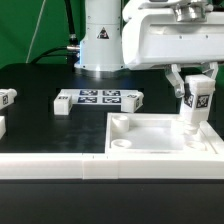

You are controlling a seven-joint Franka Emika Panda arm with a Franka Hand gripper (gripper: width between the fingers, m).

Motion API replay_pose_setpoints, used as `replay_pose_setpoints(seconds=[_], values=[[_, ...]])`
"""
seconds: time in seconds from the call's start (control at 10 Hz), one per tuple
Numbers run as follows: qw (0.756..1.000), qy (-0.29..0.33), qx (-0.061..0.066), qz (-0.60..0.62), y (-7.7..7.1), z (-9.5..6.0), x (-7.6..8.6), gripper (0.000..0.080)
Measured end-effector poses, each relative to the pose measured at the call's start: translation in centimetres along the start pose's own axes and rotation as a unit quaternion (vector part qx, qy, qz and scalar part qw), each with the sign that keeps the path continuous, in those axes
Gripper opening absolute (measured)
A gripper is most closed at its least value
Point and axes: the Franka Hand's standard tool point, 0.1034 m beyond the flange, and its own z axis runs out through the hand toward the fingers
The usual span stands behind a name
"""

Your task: Assemble one leg

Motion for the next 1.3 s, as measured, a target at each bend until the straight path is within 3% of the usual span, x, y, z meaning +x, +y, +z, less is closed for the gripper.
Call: replay_pose_setpoints(seconds=[0.5, 1.1, 1.3], values=[[1.000, -0.001, 0.000, 0.004, 0.3, 1.4, -0.1, 0.0292], [1.000, -0.003, 0.002, 0.001, -0.5, 2.4, -1.0, 0.0292], [1.000, 0.014, -0.006, 0.001, 0.2, 2.4, -1.0, 0.0292]])
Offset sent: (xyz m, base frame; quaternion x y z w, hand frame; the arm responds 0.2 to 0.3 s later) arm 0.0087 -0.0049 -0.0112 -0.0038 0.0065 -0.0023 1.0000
